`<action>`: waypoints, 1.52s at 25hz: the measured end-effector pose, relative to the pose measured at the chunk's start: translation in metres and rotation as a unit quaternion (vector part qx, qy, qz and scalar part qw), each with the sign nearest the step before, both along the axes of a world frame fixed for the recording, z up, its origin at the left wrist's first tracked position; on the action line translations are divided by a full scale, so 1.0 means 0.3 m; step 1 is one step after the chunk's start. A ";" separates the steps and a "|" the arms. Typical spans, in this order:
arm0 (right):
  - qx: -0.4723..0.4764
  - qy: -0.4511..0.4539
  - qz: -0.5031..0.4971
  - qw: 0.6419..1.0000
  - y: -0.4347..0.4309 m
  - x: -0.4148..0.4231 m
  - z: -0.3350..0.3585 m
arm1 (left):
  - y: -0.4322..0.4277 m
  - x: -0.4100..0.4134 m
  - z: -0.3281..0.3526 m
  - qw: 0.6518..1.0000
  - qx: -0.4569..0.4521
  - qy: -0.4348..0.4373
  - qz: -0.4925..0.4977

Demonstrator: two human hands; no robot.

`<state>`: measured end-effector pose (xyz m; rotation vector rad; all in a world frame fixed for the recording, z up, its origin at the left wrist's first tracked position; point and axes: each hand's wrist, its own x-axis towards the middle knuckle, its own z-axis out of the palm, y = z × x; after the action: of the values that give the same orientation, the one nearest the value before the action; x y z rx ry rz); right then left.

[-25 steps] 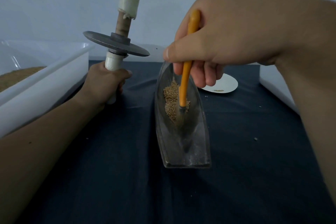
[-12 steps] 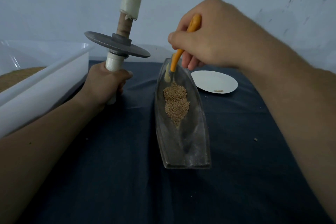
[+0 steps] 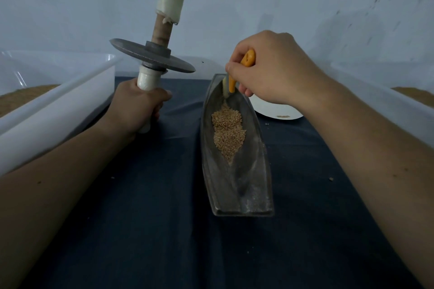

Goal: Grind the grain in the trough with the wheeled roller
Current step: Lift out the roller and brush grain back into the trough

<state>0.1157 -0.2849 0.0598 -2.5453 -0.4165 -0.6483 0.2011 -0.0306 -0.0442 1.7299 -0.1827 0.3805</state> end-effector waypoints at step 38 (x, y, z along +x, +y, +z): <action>-0.013 0.088 0.032 0.995 0.045 -0.091 0.090 | -0.005 -0.012 0.008 1.000 0.018 -0.007 0.004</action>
<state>0.0885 -0.2715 0.0868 -2.5751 -0.4454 -0.3921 0.1975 -0.0320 -0.0419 1.7639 -0.1934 0.3970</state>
